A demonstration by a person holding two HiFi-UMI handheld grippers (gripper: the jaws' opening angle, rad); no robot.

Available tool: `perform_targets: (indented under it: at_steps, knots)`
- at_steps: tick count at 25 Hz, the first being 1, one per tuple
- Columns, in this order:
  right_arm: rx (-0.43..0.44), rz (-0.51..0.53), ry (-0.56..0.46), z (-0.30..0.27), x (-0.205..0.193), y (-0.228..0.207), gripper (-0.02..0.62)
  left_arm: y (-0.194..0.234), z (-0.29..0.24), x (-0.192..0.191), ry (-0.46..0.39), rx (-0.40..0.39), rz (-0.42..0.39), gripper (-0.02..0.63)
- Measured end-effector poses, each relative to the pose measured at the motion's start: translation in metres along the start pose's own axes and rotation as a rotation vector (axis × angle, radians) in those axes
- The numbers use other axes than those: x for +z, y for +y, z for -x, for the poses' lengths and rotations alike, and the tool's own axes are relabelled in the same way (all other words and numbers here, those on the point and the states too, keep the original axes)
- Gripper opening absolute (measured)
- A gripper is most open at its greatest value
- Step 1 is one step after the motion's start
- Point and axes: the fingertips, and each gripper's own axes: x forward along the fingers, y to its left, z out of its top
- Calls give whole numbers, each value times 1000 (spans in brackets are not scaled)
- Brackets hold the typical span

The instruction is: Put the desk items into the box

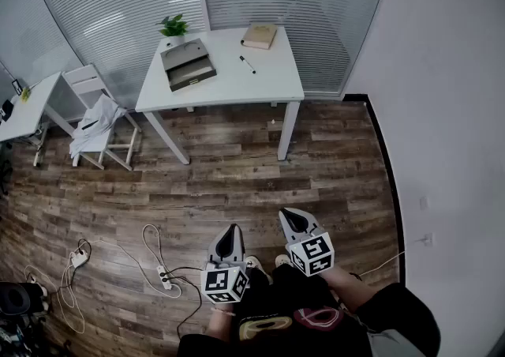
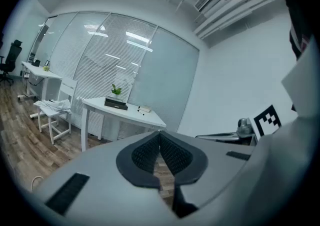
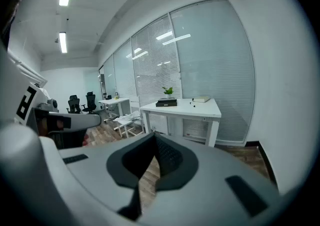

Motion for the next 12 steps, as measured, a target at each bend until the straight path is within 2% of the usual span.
perform_targets:
  at_steps: [12]
  knots:
    - [-33,-44,-6,-17,1,-14,8,2,-17,6,-1,-24,-11,18]
